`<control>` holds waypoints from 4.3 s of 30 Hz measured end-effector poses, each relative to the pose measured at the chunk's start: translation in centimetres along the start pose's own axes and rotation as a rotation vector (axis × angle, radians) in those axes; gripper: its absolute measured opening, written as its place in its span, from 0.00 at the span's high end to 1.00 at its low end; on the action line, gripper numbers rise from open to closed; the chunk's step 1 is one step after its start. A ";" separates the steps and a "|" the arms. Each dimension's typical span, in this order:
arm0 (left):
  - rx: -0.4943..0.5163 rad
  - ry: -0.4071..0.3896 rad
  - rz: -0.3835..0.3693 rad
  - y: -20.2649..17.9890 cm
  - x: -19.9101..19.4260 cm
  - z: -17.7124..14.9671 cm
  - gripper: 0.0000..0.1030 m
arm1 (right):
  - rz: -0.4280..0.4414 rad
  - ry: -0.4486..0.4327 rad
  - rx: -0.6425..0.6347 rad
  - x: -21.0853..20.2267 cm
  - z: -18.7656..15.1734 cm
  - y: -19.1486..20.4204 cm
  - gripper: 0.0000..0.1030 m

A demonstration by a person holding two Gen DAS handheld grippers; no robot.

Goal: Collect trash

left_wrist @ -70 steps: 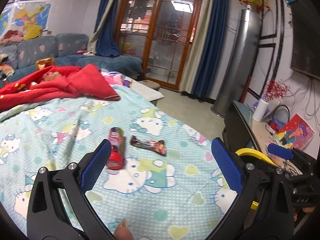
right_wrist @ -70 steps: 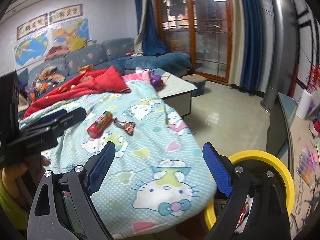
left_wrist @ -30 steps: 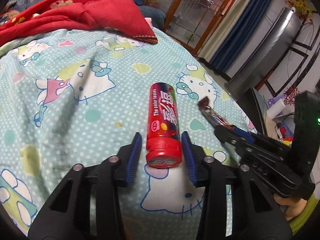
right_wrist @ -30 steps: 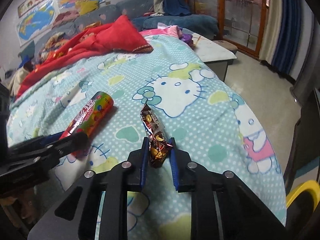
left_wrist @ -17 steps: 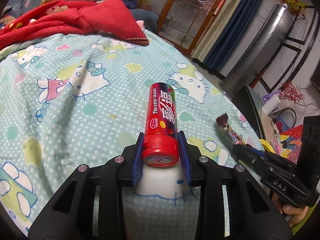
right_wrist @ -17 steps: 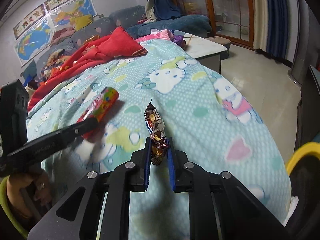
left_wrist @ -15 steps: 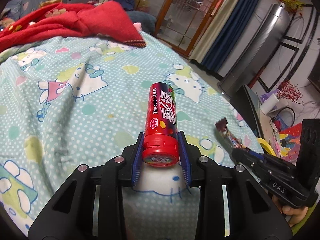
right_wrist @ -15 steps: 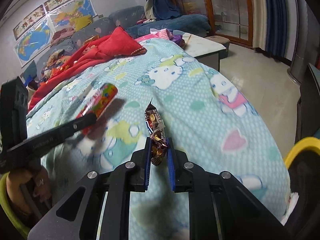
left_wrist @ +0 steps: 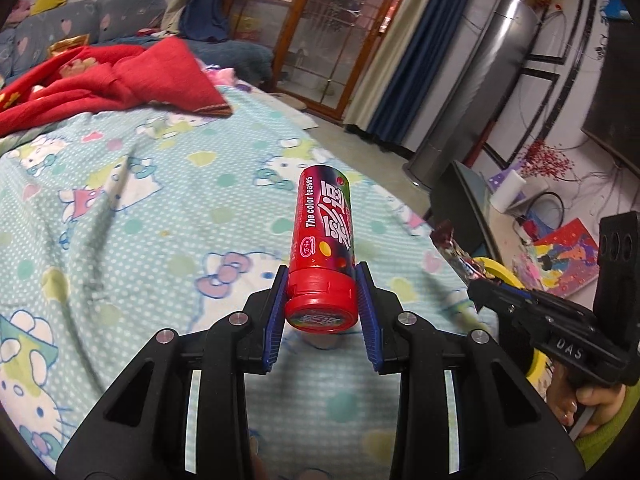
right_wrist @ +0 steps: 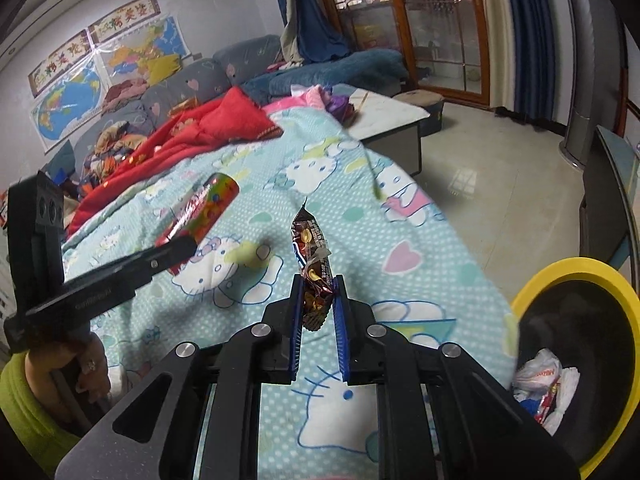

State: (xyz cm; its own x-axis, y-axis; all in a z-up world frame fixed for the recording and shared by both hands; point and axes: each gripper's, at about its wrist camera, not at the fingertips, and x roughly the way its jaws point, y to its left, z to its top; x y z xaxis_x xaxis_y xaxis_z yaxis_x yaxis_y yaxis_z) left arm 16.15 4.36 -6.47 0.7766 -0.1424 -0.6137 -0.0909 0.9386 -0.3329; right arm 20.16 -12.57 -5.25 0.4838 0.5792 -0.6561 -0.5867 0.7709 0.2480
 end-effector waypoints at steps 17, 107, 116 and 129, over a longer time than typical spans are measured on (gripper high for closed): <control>0.132 -0.039 -0.105 -6.5 -2.3 -0.1 0.75 | -0.100 -0.111 0.093 -6.0 -0.1 -4.3 0.87; 0.475 0.178 -0.289 -24.8 8.8 -4.5 0.26 | -0.391 -0.178 0.473 -13.9 -10.3 -21.2 0.57; 0.413 0.122 -0.243 -22.5 6.9 -3.2 0.11 | -0.407 -0.199 0.428 -14.1 -9.4 -19.4 0.30; 0.345 0.049 -0.170 -18.4 3.9 -2.3 0.11 | -0.459 -0.237 0.294 -13.7 -7.7 -14.5 0.08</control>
State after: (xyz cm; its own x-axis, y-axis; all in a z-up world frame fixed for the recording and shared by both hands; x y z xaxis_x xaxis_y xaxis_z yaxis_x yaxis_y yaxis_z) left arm 19.40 -14.23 -4.38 0.7314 -0.3117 -0.6066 0.2578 0.9498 -0.1772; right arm 17.07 -33.68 -5.33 0.7973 0.1867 -0.5740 -0.0953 0.9780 0.1856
